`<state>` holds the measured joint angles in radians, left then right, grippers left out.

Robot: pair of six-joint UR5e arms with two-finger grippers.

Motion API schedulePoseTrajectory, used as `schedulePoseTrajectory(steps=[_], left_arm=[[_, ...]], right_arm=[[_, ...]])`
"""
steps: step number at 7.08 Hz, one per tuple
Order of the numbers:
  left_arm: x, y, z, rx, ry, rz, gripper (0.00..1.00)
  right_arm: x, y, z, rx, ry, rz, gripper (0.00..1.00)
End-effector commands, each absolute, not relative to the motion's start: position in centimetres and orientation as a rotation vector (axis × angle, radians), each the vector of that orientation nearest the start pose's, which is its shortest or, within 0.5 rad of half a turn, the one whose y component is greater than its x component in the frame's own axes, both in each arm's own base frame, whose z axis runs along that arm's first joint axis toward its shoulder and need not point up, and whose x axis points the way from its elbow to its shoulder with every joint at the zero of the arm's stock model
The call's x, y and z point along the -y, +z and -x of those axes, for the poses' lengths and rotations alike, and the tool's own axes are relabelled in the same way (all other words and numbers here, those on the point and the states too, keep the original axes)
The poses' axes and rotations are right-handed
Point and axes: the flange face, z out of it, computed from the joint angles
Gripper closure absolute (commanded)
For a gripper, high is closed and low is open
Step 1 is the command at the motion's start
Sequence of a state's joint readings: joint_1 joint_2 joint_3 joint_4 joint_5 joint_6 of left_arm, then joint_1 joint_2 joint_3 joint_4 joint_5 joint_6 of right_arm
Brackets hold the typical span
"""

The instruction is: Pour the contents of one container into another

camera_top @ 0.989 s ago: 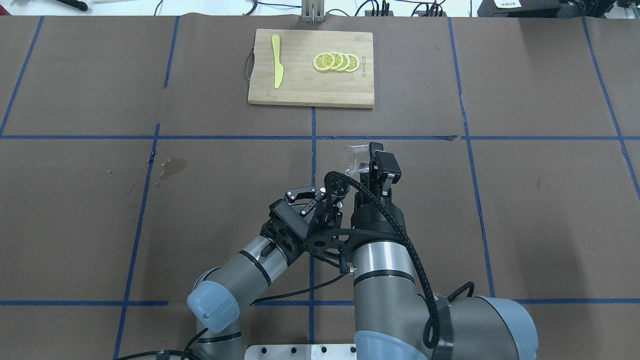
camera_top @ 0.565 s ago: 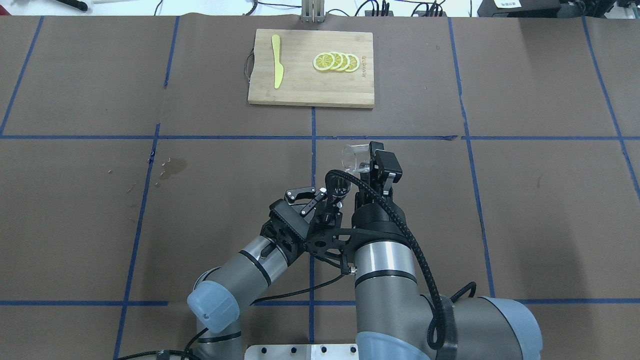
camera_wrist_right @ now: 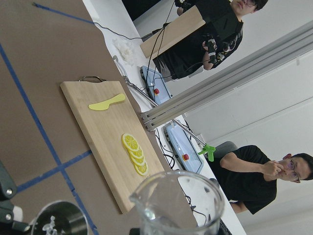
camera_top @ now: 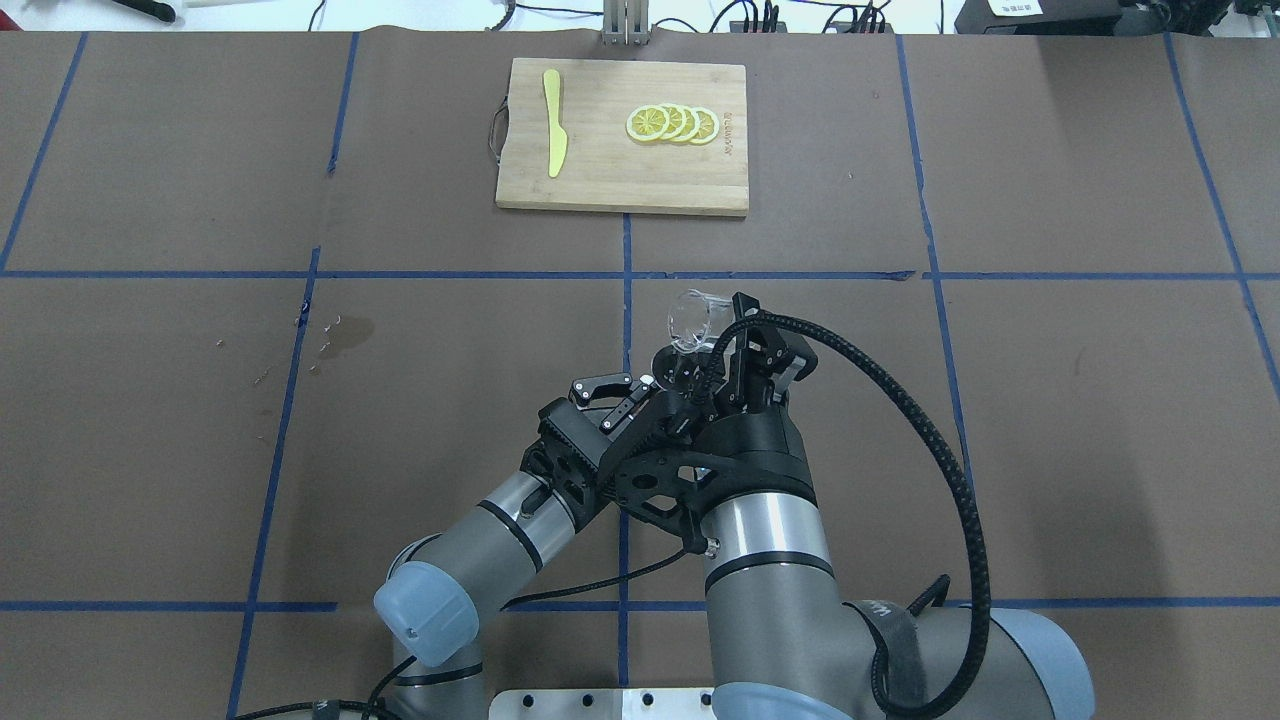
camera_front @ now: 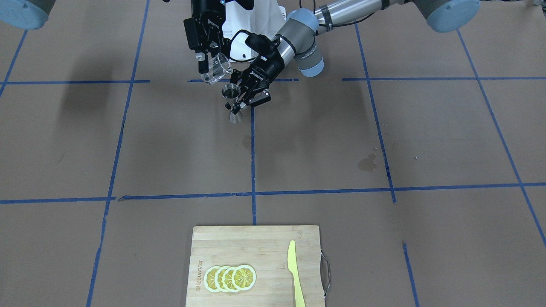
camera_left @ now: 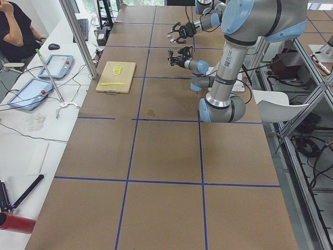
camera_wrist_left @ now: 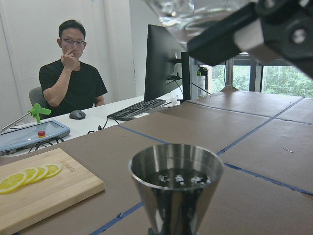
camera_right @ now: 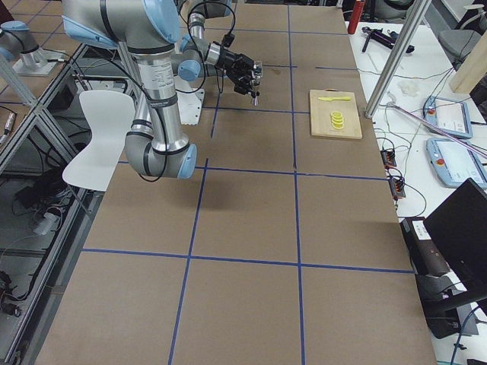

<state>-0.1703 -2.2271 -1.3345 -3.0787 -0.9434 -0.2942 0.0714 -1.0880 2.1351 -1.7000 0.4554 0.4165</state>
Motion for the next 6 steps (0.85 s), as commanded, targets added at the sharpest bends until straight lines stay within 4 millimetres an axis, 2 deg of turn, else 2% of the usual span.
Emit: schedulePoseTrajectory(steps=[1, 2, 4, 5, 6], left_arm=[[30.1, 21.8, -61.5, -1.087, 0.159, -1.51, 1.0], [30.2, 21.8, -61.5, -1.085, 0.159, -1.511, 1.0], [30.3, 22.1, -61.3, -1.073, 0.154, -1.513, 1.0], [30.4, 21.9, -60.5, -1.077, 0.142, -1.52, 1.0], [30.1, 23.1, -58.3, -1.08, 0.137, -1.522, 1.0]], right_arm=[[25.7, 14.8, 46.3, 0.29, -0.203, -1.296, 1.0], [25.8, 17.1, 46.1, 0.365, -0.083, -1.254, 1.0], [25.6, 19.7, 44.6, 0.544, 0.144, -1.184, 1.0], [25.5, 22.1, 43.7, 0.614, 0.198, -1.172, 1.0], [25.4, 26.4, 42.3, 0.641, 0.214, -1.171, 1.0]])
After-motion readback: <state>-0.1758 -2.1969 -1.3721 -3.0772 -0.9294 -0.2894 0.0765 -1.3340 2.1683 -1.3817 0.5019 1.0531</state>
